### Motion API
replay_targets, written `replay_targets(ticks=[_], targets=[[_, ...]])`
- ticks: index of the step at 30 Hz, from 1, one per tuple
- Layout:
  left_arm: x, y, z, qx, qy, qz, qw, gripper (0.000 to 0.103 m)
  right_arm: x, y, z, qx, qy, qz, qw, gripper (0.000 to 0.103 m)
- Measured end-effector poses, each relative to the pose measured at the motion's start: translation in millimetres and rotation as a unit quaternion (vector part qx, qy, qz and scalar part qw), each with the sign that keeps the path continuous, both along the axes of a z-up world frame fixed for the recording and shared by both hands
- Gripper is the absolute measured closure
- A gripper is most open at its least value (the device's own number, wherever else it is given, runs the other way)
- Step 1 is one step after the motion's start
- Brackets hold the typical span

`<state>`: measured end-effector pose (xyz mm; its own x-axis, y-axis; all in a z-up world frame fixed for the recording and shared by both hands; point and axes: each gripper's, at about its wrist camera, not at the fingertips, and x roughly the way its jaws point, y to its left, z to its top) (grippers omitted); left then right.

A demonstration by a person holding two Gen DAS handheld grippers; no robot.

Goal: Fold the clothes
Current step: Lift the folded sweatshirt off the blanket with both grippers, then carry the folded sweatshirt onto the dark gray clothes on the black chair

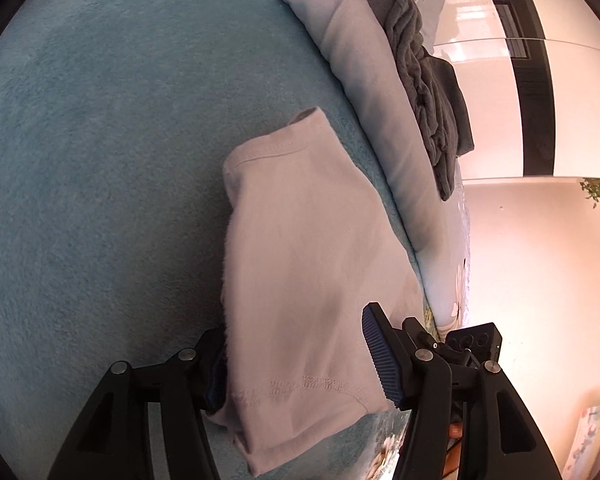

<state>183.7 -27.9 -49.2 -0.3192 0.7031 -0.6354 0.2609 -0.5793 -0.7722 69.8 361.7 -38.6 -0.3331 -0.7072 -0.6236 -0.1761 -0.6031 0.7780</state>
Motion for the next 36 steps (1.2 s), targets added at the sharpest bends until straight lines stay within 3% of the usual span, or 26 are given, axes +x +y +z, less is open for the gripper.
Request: replay_targets(ticks=[5, 8, 11, 21, 26, 32, 36], targets=[[4, -8, -8, -0.001, -0.011, 0.015, 0.9998, 0.072, 1, -5, 3, 0.010, -0.001, -0.003, 1.000, 0.061], [7, -8, -6, -0.013, -0.006, 0.015, 0.9998, 0.080, 2, -3, 2, 0.025, -0.017, -0.011, 0.999, 0.085], [14, -4, 9, -0.040, 0.015, 0.008, 0.9991, 0.086, 1, -6, 7, 0.048, -0.030, -0.009, 0.998, 0.093], [64, -2, 125, -0.086, 0.129, 0.023, 0.9877, 0.088, 27, -17, 107, 0.044, 0.086, 0.061, 0.993, 0.094], [72, 30, 185, -0.075, 0.187, 0.021, 0.9792, 0.088, 57, 2, 165, 0.028, 0.143, 0.070, 0.987, 0.094], [75, 109, 245, -0.067, 0.243, -0.049, 0.9666, 0.088, 102, 65, 246, 0.055, 0.211, 0.054, 0.974, 0.094], [83, 187, 285, -0.055, 0.275, -0.135, 0.9502, 0.088, 141, 130, 290, 0.102, 0.230, 0.018, 0.968, 0.094]])
